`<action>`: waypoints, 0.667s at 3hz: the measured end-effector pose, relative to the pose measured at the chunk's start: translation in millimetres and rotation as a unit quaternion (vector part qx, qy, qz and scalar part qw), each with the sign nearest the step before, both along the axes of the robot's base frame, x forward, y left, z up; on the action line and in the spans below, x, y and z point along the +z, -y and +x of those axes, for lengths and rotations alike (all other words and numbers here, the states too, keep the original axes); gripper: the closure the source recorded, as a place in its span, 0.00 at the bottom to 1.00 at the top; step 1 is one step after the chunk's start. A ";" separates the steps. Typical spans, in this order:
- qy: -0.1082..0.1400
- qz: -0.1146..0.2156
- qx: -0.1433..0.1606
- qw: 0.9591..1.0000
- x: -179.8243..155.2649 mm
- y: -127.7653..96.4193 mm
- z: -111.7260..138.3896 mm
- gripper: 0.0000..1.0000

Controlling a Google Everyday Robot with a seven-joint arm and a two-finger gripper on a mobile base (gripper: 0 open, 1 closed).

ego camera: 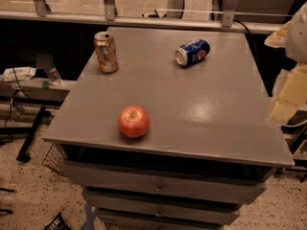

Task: Move orange can near apple

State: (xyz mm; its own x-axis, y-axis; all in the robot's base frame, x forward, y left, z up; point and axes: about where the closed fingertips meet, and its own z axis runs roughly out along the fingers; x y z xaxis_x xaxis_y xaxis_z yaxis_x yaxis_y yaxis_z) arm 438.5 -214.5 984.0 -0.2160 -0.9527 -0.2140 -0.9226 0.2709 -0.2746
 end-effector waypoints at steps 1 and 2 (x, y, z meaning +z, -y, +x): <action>0.000 0.000 0.000 1.000 0.0 0.0 0.0 0.00; 0.008 0.061 -0.018 0.998 -4.6 -11.9 17.0 0.00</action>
Offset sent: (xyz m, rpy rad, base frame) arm 0.0547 0.0331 -0.0140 0.3769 -0.0342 -0.1082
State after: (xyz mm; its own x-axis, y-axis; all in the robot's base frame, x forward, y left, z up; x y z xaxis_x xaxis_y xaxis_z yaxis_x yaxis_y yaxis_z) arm 455.5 -202.6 979.4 -0.2444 -0.9113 -0.3315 -0.9074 0.3354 -0.2531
